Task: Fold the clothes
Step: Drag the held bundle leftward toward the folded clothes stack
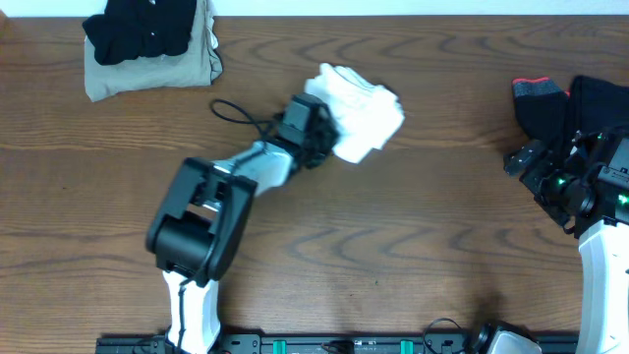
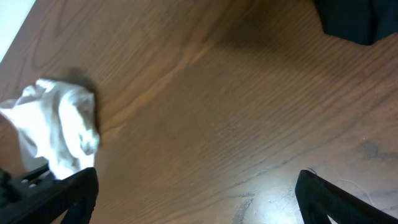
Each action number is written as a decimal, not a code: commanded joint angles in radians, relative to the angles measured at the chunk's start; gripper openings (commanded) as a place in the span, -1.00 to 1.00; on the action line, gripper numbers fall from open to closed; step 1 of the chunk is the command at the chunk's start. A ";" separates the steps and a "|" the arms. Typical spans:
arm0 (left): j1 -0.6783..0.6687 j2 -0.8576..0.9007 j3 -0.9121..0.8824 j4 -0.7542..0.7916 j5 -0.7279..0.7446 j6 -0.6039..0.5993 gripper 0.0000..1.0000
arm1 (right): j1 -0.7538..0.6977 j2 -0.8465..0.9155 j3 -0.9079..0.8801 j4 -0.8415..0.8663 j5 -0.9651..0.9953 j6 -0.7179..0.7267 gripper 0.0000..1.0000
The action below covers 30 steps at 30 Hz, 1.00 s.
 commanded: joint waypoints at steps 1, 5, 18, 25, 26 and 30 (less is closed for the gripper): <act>0.131 0.053 -0.064 -0.164 -0.147 0.103 -0.88 | -0.011 0.000 0.009 -0.001 0.003 -0.011 0.98; 0.234 0.003 -0.064 -0.342 -0.120 0.105 -0.88 | -0.011 0.000 0.009 -0.001 0.003 -0.011 0.99; 0.355 -0.087 -0.068 -0.540 -0.044 0.212 0.96 | -0.011 0.000 0.009 -0.001 0.003 -0.011 0.98; 0.325 -0.085 -0.073 -0.446 -0.004 0.158 0.96 | -0.011 0.000 0.009 -0.001 0.003 -0.011 0.99; 0.314 -0.085 -0.077 -0.414 0.014 0.158 0.96 | -0.011 0.000 0.009 -0.001 0.003 -0.011 0.98; 0.262 -0.080 -0.080 -0.316 0.016 0.127 0.96 | -0.011 0.000 0.009 -0.001 0.003 -0.011 0.98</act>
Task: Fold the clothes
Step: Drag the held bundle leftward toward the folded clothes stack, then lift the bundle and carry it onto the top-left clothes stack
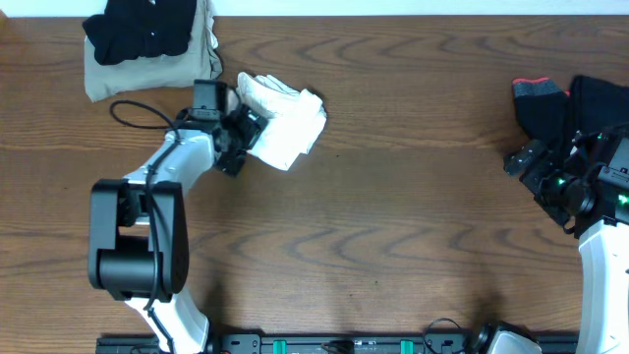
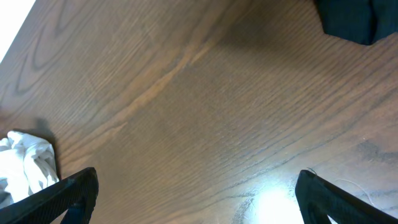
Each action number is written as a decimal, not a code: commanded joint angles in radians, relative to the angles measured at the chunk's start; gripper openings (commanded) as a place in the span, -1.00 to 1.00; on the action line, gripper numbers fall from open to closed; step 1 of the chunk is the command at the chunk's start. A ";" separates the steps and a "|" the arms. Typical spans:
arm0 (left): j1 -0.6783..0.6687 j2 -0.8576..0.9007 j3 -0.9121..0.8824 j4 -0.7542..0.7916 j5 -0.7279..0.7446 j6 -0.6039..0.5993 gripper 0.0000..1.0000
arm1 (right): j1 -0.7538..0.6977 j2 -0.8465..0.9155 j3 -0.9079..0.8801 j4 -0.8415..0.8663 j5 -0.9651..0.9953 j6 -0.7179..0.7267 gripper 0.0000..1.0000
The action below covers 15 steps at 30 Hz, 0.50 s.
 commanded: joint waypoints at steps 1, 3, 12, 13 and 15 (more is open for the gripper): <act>-0.050 0.080 -0.055 0.027 -0.004 -0.047 0.96 | -0.011 0.000 0.009 -0.001 0.003 -0.011 0.99; -0.064 0.098 -0.055 0.049 -0.014 -0.089 0.96 | -0.011 0.000 0.009 -0.001 0.003 -0.011 0.98; -0.067 0.220 -0.055 0.197 -0.013 -0.110 0.96 | -0.011 0.000 0.009 -0.001 0.003 -0.011 0.99; -0.067 0.229 -0.055 0.211 -0.013 -0.110 0.96 | -0.011 0.000 0.009 -0.001 0.003 -0.011 0.98; -0.067 0.241 -0.055 0.227 -0.013 -0.111 0.99 | -0.011 0.000 0.009 -0.001 0.003 -0.011 0.99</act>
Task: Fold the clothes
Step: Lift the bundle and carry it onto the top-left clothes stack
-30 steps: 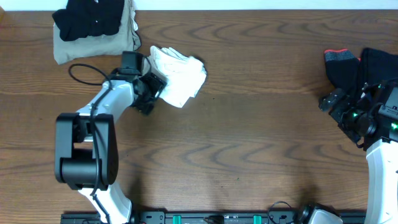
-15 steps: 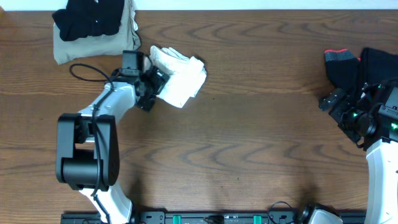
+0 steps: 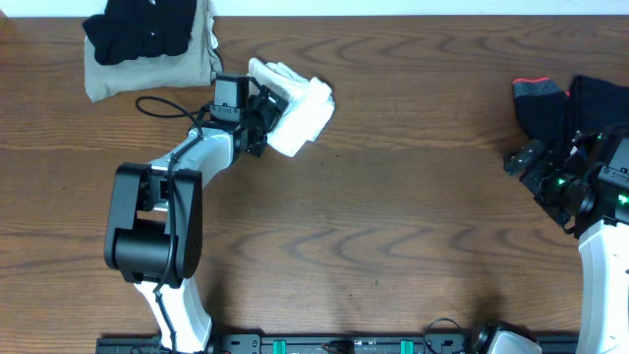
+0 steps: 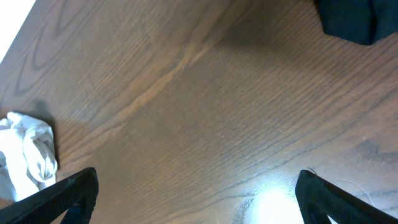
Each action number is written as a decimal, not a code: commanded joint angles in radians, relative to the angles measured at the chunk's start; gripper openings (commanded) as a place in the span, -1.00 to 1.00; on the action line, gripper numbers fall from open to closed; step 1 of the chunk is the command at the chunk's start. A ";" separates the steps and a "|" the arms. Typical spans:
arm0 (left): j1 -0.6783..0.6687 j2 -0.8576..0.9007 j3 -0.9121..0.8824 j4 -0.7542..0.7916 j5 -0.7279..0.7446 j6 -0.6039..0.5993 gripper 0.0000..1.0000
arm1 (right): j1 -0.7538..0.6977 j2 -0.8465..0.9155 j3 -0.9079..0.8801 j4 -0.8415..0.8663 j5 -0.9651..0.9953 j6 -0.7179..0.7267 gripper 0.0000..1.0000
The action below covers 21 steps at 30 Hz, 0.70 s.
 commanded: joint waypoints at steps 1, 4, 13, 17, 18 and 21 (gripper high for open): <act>-0.003 0.146 -0.080 -0.045 -0.050 -0.005 0.82 | -0.011 0.000 0.009 -0.001 0.003 -0.011 0.98; -0.003 0.146 -0.080 -0.044 -0.055 -0.001 -0.09 | -0.011 0.000 0.009 -0.001 0.003 -0.011 0.99; -0.003 0.142 -0.077 -0.014 -0.120 0.179 -0.88 | -0.011 0.000 0.009 -0.001 0.003 -0.011 0.98; -0.003 0.118 -0.061 -0.015 -0.149 0.303 -0.88 | -0.011 0.000 0.009 -0.001 0.003 -0.011 0.98; -0.003 0.107 -0.055 -0.015 -0.158 0.330 -0.89 | -0.011 0.000 0.009 -0.001 0.003 -0.011 0.98; -0.002 0.065 -0.029 -0.016 -0.196 0.418 -0.88 | -0.011 0.000 0.009 -0.001 0.003 -0.011 0.98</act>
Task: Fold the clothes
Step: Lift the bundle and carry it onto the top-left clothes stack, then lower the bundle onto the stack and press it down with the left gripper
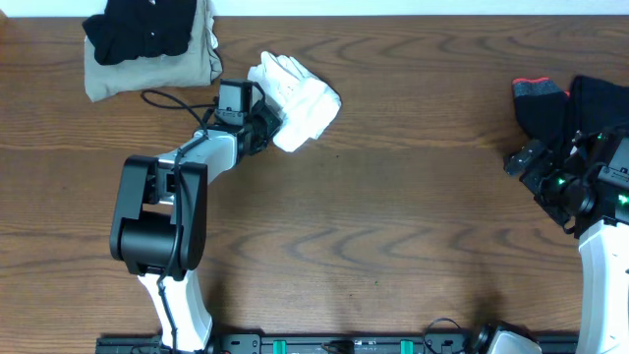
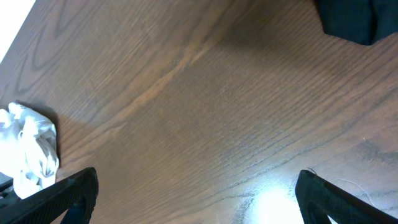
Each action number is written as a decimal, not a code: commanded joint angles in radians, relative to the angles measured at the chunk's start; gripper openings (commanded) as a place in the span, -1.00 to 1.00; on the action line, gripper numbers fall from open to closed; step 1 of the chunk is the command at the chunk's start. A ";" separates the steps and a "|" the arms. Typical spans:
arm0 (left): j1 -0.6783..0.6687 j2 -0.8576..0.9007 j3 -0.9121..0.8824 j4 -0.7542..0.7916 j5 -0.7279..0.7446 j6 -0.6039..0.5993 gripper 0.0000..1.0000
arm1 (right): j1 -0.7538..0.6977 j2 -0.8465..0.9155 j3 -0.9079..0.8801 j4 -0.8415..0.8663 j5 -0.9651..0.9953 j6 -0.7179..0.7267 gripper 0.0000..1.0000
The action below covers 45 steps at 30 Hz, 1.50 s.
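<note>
A crumpled white cloth lies on the wooden table, behind and left of the middle. It also shows at the left edge of the right wrist view as the white cloth. My left gripper is at the cloth's left edge, shut on it. My right gripper hovers over bare wood at the far right with its jaws wide apart and nothing between them. In the overhead view the right gripper sits just below a pile of black clothes.
A folded stack, a black garment on a tan one, sits at the back left corner, close to the white cloth. A black sock with a red cuff tops the right pile. A black garment shows in the right wrist view.
The white cloth has shifted a little to the right and turned slightly, still in my left gripper. The left arm's elbow has moved a bit. The right arm has not moved.
My left gripper held the white cloth near the table's back middle. Then the cloth was further left, close to the folded stack. After that it sat slightly up and right, and now it lies a touch further right. The right arm stayed still, open.
</note>
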 commanded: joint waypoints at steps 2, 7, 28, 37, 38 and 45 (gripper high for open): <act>0.005 0.003 -0.003 -0.041 -0.176 0.207 -0.88 | -0.011 0.000 0.009 -0.001 0.003 -0.011 0.99; 0.005 -0.067 0.042 -0.040 -0.267 0.311 -0.88 | -0.011 0.000 0.009 -0.001 0.003 -0.011 0.98; 0.103 -0.079 0.243 0.201 -0.466 0.520 -0.88 | -0.011 0.000 0.009 -0.001 0.003 -0.011 0.99; 0.154 -0.079 0.445 0.243 -0.470 0.638 -0.88 | -0.011 0.000 0.009 -0.001 0.003 -0.011 0.98; 0.159 -0.078 0.457 0.245 -0.476 0.637 -0.88 | -0.011 0.000 0.009 -0.001 0.003 -0.011 0.98; 0.234 -0.059 0.466 0.239 -0.525 0.523 -0.88 | -0.011 0.000 0.009 -0.001 0.003 -0.011 0.98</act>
